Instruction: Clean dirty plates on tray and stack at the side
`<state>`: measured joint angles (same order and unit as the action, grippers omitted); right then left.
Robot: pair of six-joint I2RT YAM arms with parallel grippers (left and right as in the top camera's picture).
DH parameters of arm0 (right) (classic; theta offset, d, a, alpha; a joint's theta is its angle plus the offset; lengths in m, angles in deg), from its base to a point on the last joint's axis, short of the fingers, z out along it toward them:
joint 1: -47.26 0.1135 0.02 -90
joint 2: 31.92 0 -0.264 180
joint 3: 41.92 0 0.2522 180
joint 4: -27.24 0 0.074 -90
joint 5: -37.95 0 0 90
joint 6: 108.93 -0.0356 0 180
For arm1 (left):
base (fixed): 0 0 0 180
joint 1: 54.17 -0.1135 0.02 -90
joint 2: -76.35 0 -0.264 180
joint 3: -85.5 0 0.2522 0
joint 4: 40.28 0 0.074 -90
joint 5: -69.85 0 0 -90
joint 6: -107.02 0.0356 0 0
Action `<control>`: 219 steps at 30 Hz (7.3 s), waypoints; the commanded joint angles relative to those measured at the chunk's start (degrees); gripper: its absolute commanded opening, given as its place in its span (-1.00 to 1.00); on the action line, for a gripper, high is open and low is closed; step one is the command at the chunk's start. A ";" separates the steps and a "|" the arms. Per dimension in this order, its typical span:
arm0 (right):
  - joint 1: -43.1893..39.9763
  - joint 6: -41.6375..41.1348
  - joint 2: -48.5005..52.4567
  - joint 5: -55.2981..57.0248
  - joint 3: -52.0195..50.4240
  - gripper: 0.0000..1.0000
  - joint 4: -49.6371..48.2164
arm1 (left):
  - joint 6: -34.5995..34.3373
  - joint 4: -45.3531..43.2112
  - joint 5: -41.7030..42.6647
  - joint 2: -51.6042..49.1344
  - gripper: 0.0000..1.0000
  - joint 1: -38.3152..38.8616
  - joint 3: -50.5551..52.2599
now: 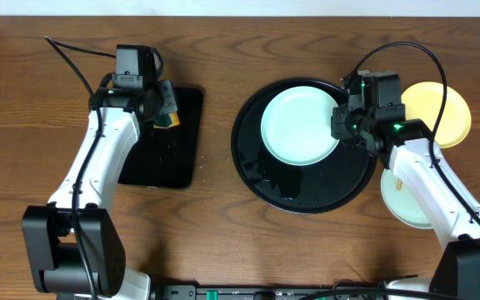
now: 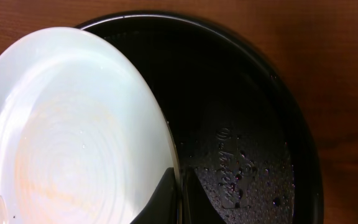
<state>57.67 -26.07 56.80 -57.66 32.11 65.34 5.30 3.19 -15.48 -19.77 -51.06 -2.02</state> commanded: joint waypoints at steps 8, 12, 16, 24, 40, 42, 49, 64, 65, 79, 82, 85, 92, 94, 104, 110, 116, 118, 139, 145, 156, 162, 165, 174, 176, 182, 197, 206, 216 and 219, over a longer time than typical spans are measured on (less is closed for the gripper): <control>0.55 -0.13 -0.22 -0.70 0.31 -0.98 -0.26 | 1.09 0.00 5.25 0.00 -0.85 0.17 -5.18; 0.57 -2.29 -0.22 -0.72 0.31 -0.97 0.11 | -3.72 -2.80 16.76 0.00 -0.85 2.36 -7.13; 0.55 -2.25 -0.22 -0.70 0.31 -0.98 0.37 | -9.01 -8.44 23.47 -0.07 -0.85 7.48 -7.13; 0.55 -2.23 -0.22 -0.68 0.31 -0.98 0.35 | -14.62 -16.79 23.17 -0.07 -0.85 24.20 -7.13; 0.52 -3.48 -0.22 -6.93 0.31 -0.98 -2.99 | -14.80 -16.09 10.29 -0.13 -0.85 35.50 -6.27; 0.55 -3.41 -0.22 -6.95 0.31 -0.98 -3.13 | -14.67 -16.13 8.26 -0.13 -0.85 35.43 -6.27; 0.55 -1.75 -0.22 -11.82 0.31 -0.98 -4.15 | -14.67 -17.03 5.73 -1.18 -0.85 35.34 -6.27; 0.55 1.33 -0.24 -10.14 0.31 -0.98 -3.98 | -13.46 -17.66 4.04 -3.87 -0.85 33.99 -6.29; 0.55 1.64 -0.24 -9.35 0.31 -0.98 -3.91 | -13.44 -16.76 4.02 -3.87 -0.85 33.59 -6.29; 0.55 2.10 -0.24 -7.85 0.31 -0.98 -3.74 | -14.58 -13.29 9.90 -3.89 -0.85 31.63 -6.29; 0.55 2.10 -0.24 -6.49 0.31 -0.97 -3.74 | -15.61 -13.05 9.94 -3.87 -0.85 31.61 -6.29; 0.55 2.10 -0.24 -4.87 0.31 -0.98 -3.74 | -16.46 -12.63 11.23 -3.89 -0.85 31.63 -6.27; 0.55 2.12 -0.22 -4.87 0.31 -0.98 -3.93 | -16.52 -11.96 13.16 -3.89 -0.85 31.71 -6.23; 0.57 2.12 -0.24 -4.72 0.31 -0.98 -4.00 | -16.50 -11.96 13.81 -3.89 -0.85 31.74 -6.08; 2.58 2.97 -0.24 -2.69 0.31 -0.98 -4.00 | -16.46 -12.76 13.62 -3.89 -0.85 31.71 -4.00; 3.17 2.97 -0.24 -1.07 0.31 -0.97 -4.02 | -16.41 -14.40 11.39 -3.58 -0.85 30.73 -3.93; 3.17 2.95 -0.24 0.28 0.31 -0.97 -5.27 | -15.30 -13.46 11.82 0.11 -0.85 26.01 -5.09; 3.19 2.95 -0.22 1.09 0.31 -0.98 -5.79 | -13.66 -11.82 11.82 1.68 -0.85 23.61 -5.14; 10.69 2.67 -0.26 15.58 0.35 -0.98 -8.85 | 2.10 16.00 7.08 -0.57 -0.85 -2.16 -3.37; 13.60 -6.64 -0.31 15.04 0.44 -0.98 -11.61 | 2.08 17.46 6.32 -1.36 -0.85 -2.19 -3.39; 25.38 -13.70 2.86 20.61 0.63 -0.97 -26.64 | 0.85 21.29 11.41 18.49 -0.85 -2.19 -3.39; 31.19 -14.32 15.91 20.65 13.31 -0.97 -25.68 | 0.52 23.06 11.10 29.31 -0.85 -2.19 -3.39; 33.48 -11.80 22.47 23.61 23.78 -0.97 -21.38 | 0.57 24.41 9.68 31.23 -0.85 -2.19 -3.39; 40.35 7.30 29.66 42.56 33.33 -0.97 -23.71 | 1.22 26.64 4.85 30.88 -0.85 -2.19 -3.39; 41.46 11.58 29.68 46.58 33.33 -0.97 -25.90 | 1.22 26.43 4.81 30.62 -0.85 -2.19 -3.39; 45.51 27.26 29.68 56.70 33.33 -0.97 -33.79 | 1.22 26.40 4.66 29.05 -0.85 -2.19 -3.39; 47.19 32.81 29.73 59.17 33.31 -0.97 -37.46 | 1.22 26.38 4.63 27.15 -0.85 -2.19 -3.39; 45.13 26.53 30.99 57.79 33.31 -0.98 -37.05 | 1.22 26.38 4.66 27.15 -0.85 -2.19 -3.39; 45.66 25.66 31.28 56.30 33.31 -0.98 -34.34 | 1.20 26.18 4.66 27.15 -0.85 -2.19 -3.39; 43.54 16.31 31.17 49.81 33.33 -0.98 -28.41 | 1.22 25.97 4.66 27.02 -0.85 -2.19 -3.39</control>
<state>103.05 -0.17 87.36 -2.63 64.24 34.08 6.39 29.62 -10.06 7.44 -53.00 -5.37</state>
